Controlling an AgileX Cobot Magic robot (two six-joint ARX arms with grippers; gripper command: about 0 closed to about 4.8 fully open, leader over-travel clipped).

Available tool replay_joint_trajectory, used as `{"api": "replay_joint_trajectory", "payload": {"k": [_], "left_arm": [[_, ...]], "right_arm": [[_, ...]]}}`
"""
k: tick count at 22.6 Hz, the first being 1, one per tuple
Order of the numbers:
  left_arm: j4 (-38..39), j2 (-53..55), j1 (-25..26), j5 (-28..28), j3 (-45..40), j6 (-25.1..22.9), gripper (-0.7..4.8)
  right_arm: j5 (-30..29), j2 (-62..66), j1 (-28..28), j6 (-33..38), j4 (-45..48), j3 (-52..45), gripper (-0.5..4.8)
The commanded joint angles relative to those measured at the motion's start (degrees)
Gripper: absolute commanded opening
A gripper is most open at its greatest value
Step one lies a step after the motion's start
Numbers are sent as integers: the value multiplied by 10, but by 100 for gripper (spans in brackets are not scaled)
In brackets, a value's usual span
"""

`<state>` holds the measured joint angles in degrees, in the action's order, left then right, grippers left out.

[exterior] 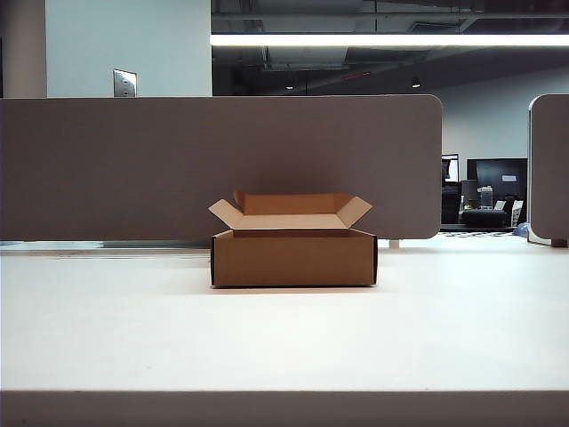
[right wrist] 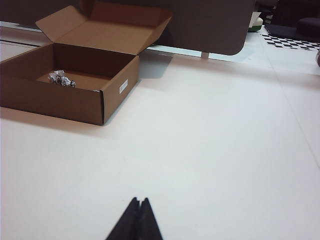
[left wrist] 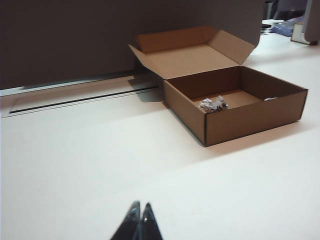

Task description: Pick up all the paper balls on the table and put them in the paper box.

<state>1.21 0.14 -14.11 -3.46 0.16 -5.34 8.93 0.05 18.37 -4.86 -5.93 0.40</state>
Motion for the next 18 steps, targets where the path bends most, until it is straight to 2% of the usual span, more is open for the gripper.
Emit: {"api": "replay_joint_trajectory", "payload": {"k": [1, 18], "left_arm": [[18, 0, 1, 2, 2, -2, -2], [30, 0, 1, 4, 2, -2, -2]], "right_arm": [[1, -1, 0, 2, 10, -3, 0], [1, -1, 0, 2, 10, -3, 0]]}}
